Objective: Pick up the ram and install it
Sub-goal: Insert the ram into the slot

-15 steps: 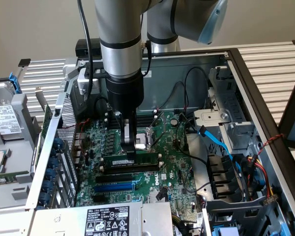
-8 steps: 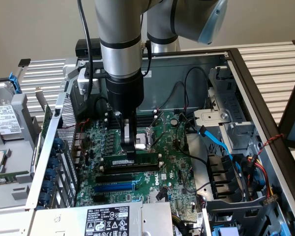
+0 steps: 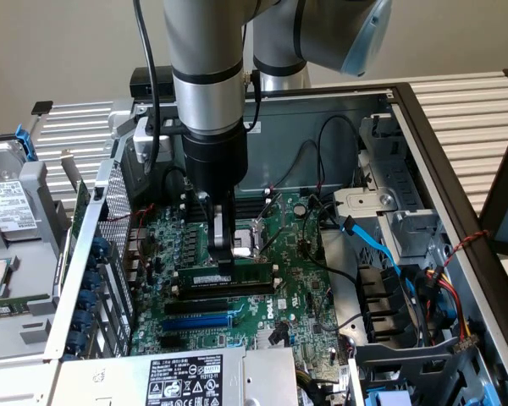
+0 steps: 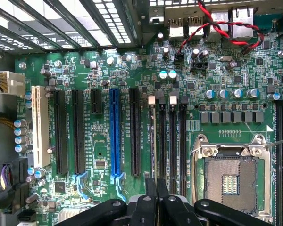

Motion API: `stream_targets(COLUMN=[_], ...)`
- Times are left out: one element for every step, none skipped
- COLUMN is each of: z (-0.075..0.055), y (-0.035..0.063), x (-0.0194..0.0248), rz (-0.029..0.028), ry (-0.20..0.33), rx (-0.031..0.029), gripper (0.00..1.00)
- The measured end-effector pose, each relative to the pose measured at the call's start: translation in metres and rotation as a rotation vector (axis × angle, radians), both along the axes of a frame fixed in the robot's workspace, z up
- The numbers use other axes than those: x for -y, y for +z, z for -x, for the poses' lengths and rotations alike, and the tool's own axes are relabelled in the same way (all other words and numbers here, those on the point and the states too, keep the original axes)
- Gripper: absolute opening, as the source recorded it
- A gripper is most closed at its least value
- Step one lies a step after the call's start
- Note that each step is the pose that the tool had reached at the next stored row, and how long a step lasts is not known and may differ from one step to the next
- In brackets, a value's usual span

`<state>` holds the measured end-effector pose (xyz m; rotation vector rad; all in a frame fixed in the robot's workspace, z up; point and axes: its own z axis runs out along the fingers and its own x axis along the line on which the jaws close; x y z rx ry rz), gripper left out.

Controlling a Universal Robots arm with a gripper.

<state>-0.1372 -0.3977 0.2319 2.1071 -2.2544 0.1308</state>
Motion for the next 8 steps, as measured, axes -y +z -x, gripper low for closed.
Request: stream_targets(z=[0.0000, 0.0000, 0.0000, 0.0000, 0.0000, 0.0000, 0.0000, 0.0000], y=[0.0000, -0.0002, -0.0003, -0.0003, -0.0003, -0.0003, -0.0003, -0.0003], x=[0.0001, 0.0001, 0.0001, 0.0001, 0.0001, 0.0001, 0.0001, 0.0001], rz=[0.0000, 0.0000, 0.0000, 0.0001, 0.0001, 0.0001, 0.0000, 0.0000], ry=[0.000, 0.000, 0.000, 0.000, 0.000, 0.000, 0.000, 0.000], rx=[0.0000, 0.0001, 0.0000, 0.0000, 0.0000, 0.0000, 0.0000, 0.0000], gripper=[0.12, 0.12, 0.12, 0.12, 0.12, 0.12, 0.12, 0.12])
